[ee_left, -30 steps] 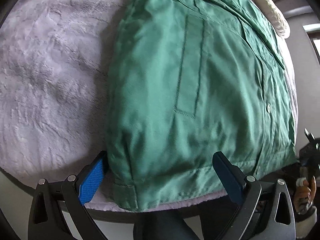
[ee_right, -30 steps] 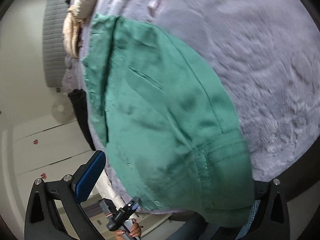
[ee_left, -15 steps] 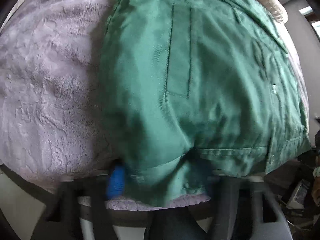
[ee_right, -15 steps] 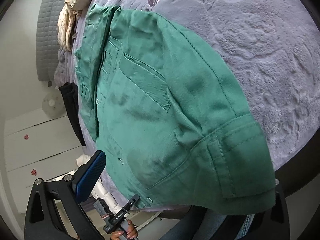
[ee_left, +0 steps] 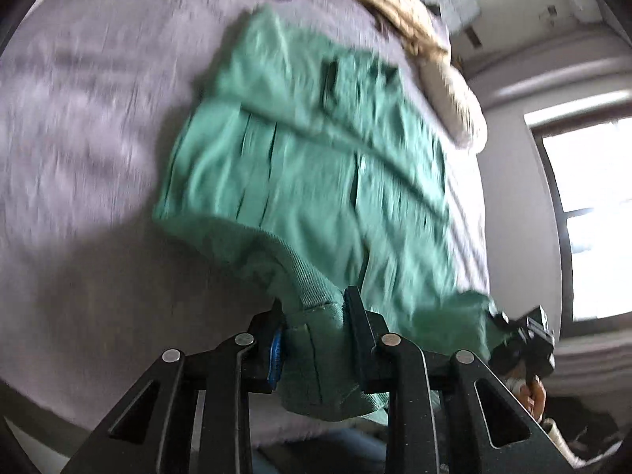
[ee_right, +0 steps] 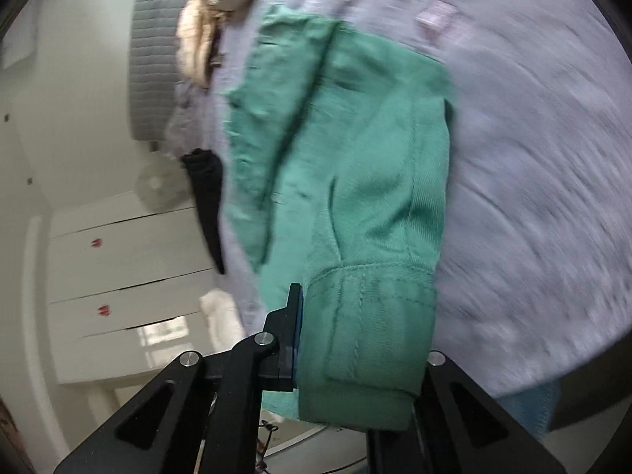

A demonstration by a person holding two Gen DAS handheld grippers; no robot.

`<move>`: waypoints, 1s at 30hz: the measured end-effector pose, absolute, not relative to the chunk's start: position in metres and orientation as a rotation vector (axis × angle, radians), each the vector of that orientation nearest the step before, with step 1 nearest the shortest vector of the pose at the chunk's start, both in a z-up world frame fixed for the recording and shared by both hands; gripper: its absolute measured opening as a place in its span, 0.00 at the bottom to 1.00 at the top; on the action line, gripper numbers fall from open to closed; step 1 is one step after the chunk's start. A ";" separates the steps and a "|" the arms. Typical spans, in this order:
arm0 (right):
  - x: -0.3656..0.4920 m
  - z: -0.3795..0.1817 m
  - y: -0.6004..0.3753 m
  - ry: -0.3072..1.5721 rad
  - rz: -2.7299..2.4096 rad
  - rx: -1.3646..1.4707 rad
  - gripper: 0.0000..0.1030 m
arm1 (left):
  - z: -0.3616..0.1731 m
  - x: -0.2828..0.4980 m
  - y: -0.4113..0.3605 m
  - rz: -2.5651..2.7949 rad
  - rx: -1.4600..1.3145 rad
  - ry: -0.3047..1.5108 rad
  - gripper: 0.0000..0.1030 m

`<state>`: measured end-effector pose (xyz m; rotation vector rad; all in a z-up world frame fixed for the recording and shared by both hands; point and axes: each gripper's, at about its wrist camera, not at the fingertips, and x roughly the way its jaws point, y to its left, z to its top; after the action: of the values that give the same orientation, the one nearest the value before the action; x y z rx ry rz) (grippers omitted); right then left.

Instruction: Fold large clothes

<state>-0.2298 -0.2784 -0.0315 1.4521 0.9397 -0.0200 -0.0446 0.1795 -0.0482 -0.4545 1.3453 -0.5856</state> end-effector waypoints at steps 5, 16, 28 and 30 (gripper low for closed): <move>-0.165 -0.007 -0.298 0.905 0.073 1.418 0.10 | -0.017 0.011 0.162 -0.531 -0.448 1.261 0.28; -0.028 0.018 -0.360 0.881 0.189 1.343 0.10 | 0.006 0.114 0.131 -0.426 -0.477 1.128 0.28; 0.092 -0.050 -0.397 0.971 -0.032 1.266 0.10 | -0.070 0.237 0.098 -0.339 -0.301 1.250 0.29; 0.103 -0.063 -0.399 0.986 -0.054 1.271 0.10 | -0.079 0.244 0.096 -0.308 -0.297 1.274 0.40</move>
<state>0.1027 -0.3987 -0.0632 1.2706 0.9860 -0.0539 0.2440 0.0963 -0.0787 -0.2970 1.2742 -0.3079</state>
